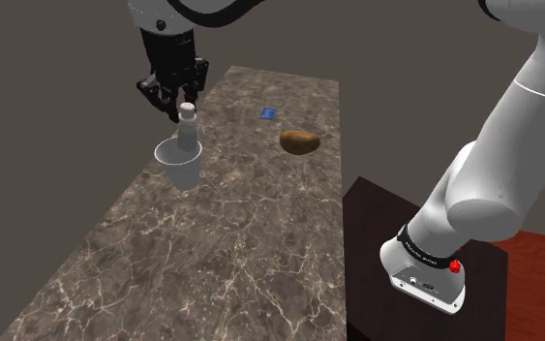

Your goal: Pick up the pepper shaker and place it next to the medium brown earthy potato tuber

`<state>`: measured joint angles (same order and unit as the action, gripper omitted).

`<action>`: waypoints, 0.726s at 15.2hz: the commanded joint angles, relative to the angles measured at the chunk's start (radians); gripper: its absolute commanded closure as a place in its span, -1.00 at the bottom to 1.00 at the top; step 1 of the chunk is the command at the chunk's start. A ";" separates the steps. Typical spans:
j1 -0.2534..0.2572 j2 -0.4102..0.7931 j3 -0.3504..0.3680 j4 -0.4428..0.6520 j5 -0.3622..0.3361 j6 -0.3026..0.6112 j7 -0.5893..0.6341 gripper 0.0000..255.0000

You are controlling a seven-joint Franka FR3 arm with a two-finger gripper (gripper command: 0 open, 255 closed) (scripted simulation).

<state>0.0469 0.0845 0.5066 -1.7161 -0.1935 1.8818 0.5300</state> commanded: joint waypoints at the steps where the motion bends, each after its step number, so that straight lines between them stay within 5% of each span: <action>1: -0.030 -0.037 -0.020 -0.041 0.024 0.017 -0.054 1.00; 11: -0.155 -0.146 -0.147 -0.167 0.100 0.077 -0.320 1.00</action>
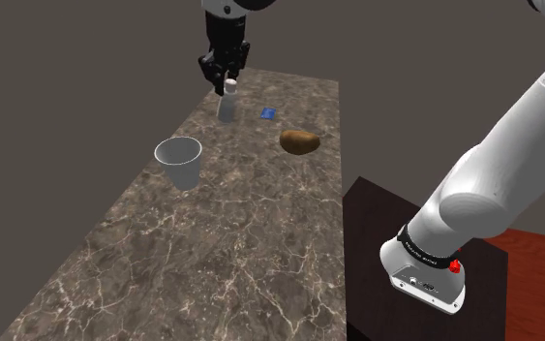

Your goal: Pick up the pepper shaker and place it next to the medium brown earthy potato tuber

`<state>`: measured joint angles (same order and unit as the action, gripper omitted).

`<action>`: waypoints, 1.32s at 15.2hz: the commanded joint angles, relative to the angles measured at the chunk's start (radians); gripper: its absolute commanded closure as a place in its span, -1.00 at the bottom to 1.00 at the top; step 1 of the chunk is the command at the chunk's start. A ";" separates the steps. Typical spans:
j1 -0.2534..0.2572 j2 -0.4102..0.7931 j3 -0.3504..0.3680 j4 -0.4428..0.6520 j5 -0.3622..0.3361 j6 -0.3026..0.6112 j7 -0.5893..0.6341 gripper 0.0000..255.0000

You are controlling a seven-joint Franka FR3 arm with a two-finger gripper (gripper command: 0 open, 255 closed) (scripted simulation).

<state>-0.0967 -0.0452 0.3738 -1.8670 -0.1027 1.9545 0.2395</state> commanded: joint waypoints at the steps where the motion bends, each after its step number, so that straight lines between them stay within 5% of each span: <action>1: -0.023 -0.021 -0.027 -0.022 0.014 0.008 -0.055 1.00; 13: -0.153 0.003 -0.179 -0.002 0.043 0.033 -0.346 1.00; 20: -0.153 0.014 -0.179 -0.084 0.038 0.125 -0.339 1.00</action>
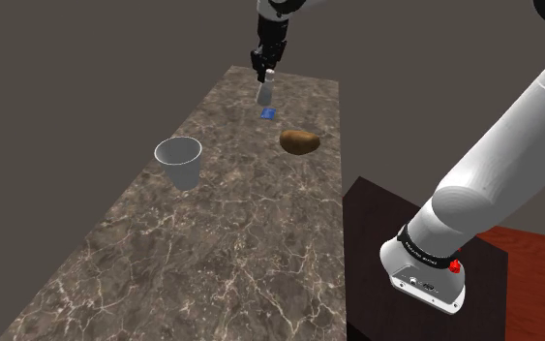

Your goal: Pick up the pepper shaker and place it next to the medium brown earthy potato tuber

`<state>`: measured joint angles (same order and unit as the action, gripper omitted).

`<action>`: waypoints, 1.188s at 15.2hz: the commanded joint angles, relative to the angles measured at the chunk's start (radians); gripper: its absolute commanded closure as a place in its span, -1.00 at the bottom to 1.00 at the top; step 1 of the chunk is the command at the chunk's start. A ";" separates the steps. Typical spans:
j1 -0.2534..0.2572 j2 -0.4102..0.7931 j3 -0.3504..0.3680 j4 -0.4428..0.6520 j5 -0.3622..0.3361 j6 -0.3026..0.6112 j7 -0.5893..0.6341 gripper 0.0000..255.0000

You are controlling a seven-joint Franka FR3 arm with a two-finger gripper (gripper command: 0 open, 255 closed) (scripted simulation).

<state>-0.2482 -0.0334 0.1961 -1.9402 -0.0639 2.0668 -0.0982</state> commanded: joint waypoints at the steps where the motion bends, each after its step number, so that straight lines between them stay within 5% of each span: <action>1: -0.001 0.004 -0.001 -0.022 -0.002 0.026 0.000 1.00; 18: -0.001 0.077 -0.001 -0.171 -0.032 0.246 0.030 1.00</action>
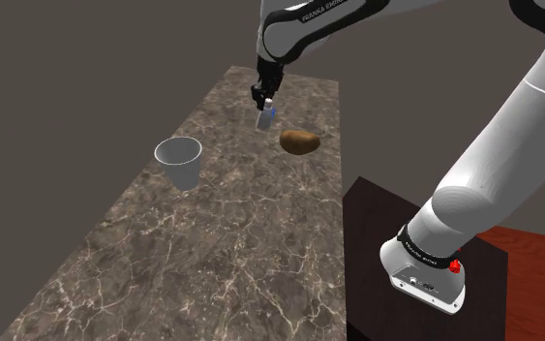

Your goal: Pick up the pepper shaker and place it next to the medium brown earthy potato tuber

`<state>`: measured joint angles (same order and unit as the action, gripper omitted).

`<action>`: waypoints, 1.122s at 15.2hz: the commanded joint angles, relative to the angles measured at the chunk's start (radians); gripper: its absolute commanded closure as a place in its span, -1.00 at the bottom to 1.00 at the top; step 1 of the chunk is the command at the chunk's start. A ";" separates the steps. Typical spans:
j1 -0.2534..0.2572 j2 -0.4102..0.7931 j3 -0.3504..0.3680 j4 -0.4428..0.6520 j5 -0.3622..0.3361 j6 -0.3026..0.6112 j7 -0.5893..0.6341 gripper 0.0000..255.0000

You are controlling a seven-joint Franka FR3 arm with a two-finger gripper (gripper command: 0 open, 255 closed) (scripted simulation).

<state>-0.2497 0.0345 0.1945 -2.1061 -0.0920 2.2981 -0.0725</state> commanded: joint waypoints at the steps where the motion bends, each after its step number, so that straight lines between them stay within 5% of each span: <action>1: 0.001 0.015 0.000 -0.012 -0.007 0.027 0.007 1.00; 15: 0.002 0.058 -0.002 -0.050 -0.026 0.106 0.024 1.00; 16: 0.002 0.058 -0.002 -0.050 -0.026 0.106 0.024 -1.00; 17: 0.002 0.058 -0.002 -0.050 -0.026 0.106 0.024 -1.00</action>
<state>-0.2476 0.0922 0.1927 -2.1561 -0.1184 2.4044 -0.0481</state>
